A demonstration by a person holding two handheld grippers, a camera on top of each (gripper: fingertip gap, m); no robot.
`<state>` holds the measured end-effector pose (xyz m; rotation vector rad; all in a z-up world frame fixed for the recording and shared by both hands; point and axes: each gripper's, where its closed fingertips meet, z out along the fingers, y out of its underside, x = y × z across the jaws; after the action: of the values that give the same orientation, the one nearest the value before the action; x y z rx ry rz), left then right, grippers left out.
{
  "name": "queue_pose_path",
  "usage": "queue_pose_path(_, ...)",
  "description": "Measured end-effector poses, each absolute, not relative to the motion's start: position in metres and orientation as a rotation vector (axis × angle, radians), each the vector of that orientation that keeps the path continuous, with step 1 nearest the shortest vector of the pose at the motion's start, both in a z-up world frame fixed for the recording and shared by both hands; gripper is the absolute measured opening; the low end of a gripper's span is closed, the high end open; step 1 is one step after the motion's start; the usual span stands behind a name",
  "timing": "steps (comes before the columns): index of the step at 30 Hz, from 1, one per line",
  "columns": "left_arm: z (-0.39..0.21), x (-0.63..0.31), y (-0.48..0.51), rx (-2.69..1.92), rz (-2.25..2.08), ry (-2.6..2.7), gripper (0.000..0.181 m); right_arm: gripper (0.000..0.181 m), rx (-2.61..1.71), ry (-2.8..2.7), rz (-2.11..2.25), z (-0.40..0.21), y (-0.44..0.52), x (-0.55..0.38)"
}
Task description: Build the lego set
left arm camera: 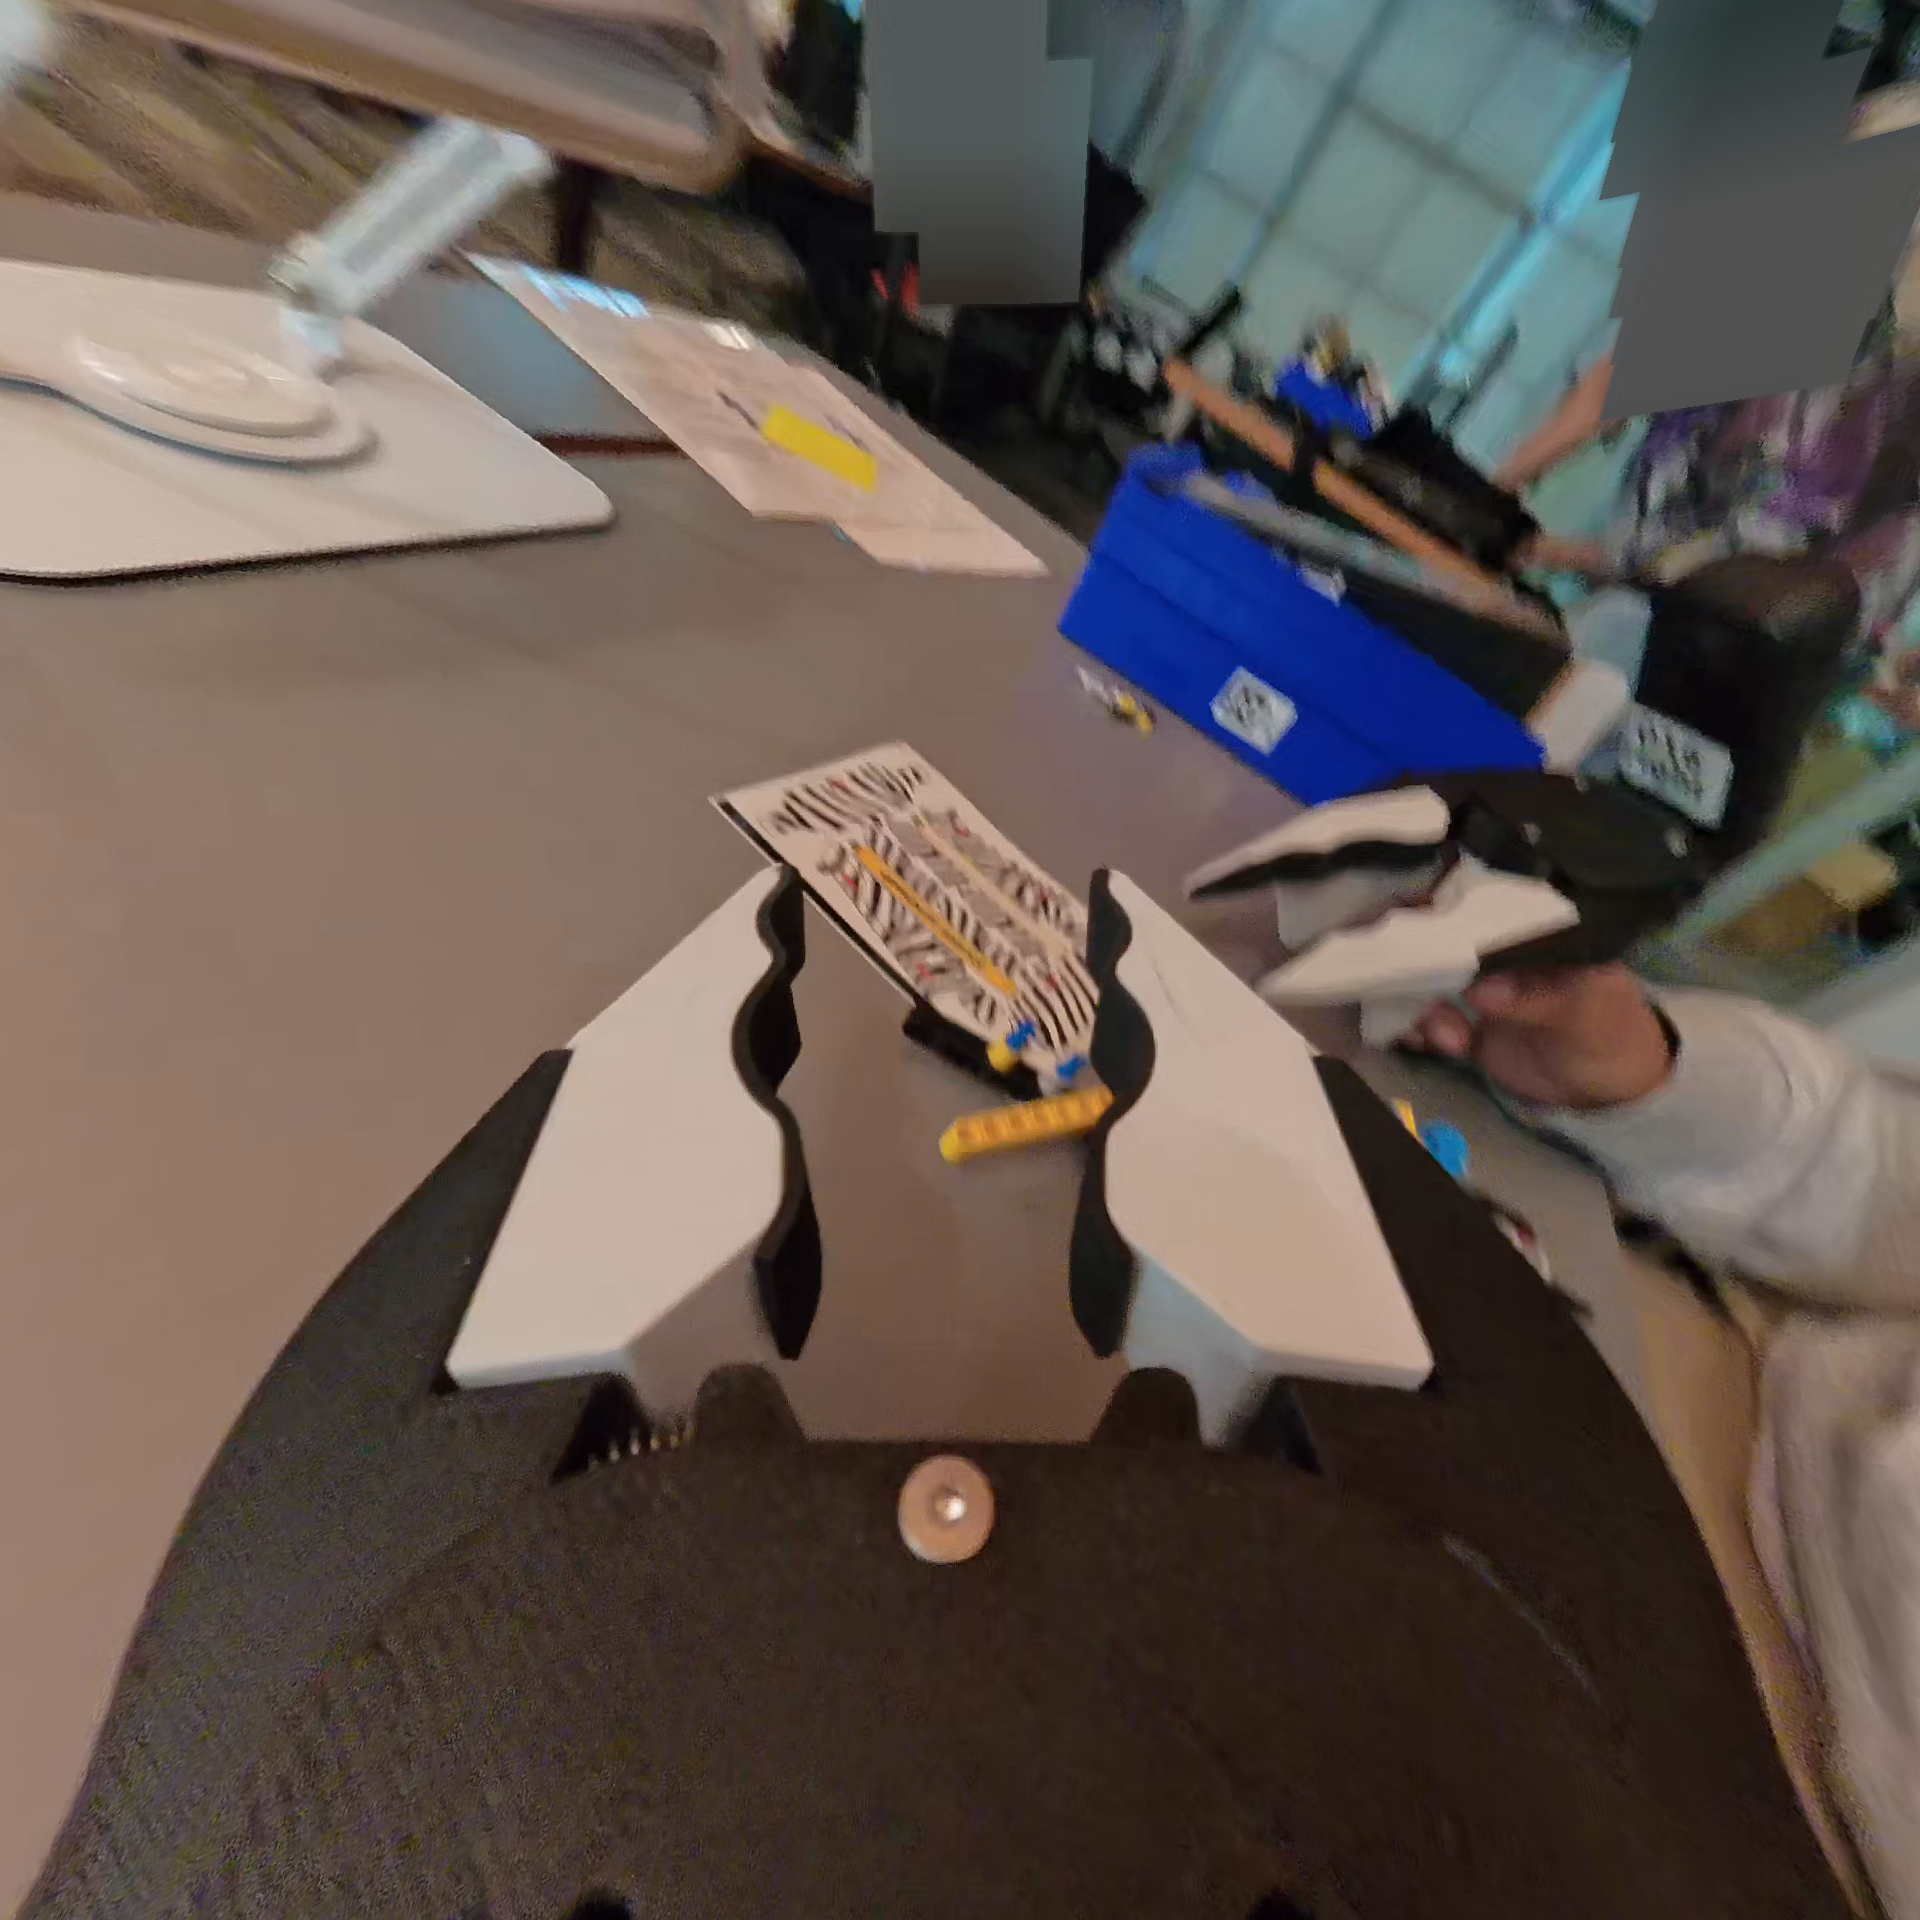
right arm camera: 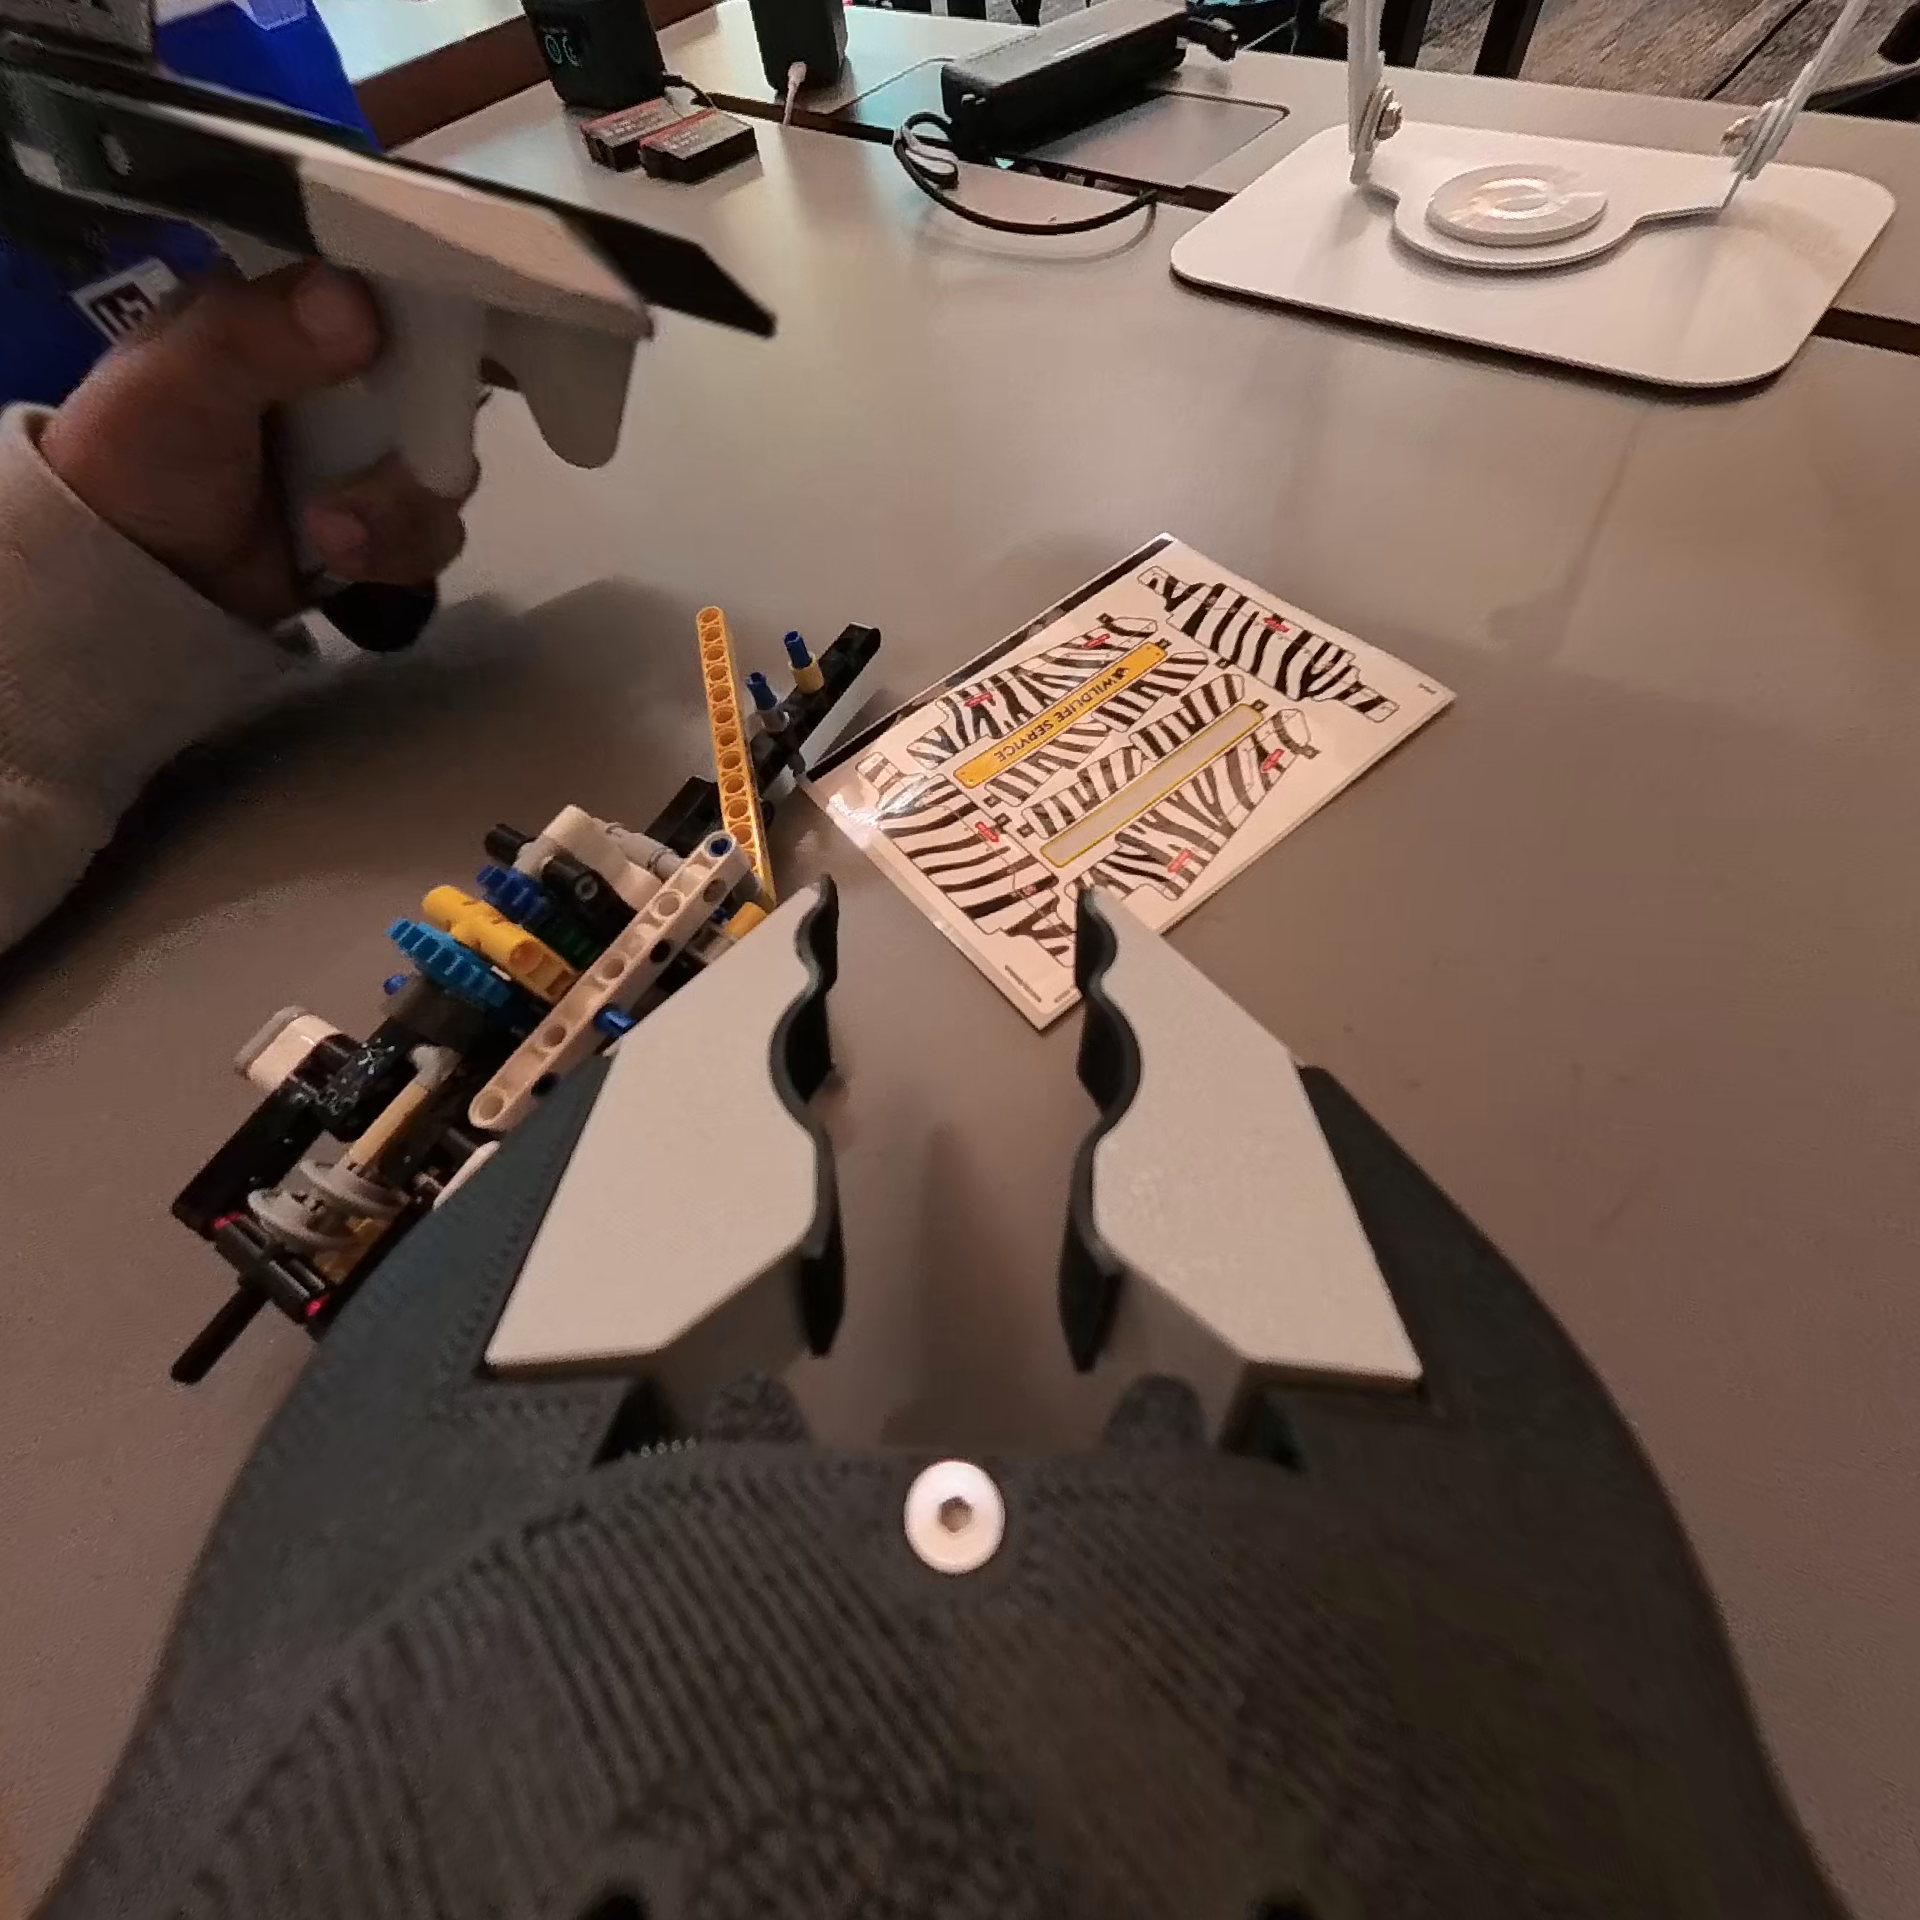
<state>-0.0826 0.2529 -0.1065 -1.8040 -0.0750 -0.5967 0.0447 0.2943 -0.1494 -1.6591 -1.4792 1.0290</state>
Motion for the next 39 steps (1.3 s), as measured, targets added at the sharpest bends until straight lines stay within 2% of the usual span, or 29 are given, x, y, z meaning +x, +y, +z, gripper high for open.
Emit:
queue_pose_path(5,-0.126,-0.071,0.23,-1.979,-0.504,0.16,0.055,0.045,-1.664,-1.48,1.037,-0.15,0.294,0.045)
queue_pose_path(11,-0.177,-0.059,0.23,-2.253,-0.371,0.286,0.053,0.045,-1.665,-1.486,1.031,-0.151,0.294,0.044)
queue_pose_path(18,-0.178,-0.053,0.236,-2.256,-0.327,0.314,0.051,0.04,-1.678,-1.522,1.022,-0.156,0.291,0.043)
queue_pose_path(29,-0.178,-0.052,0.239,-2.255,-0.292,0.332,0.049,0.004,-1.614,-1.668,1.092,-0.159,0.266,0.041)
queue_pose_path(34,-0.178,-0.052,0.239,-2.254,-0.293,0.329,0.049,0.006,-1.579,-1.667,1.089,-0.155,0.264,0.043)
queue_pose_path(39,-0.176,-0.052,0.239,-2.246,-0.311,0.317,0.049,0.029,-1.477,-1.784,1.361,-0.143,0.243,0.059)
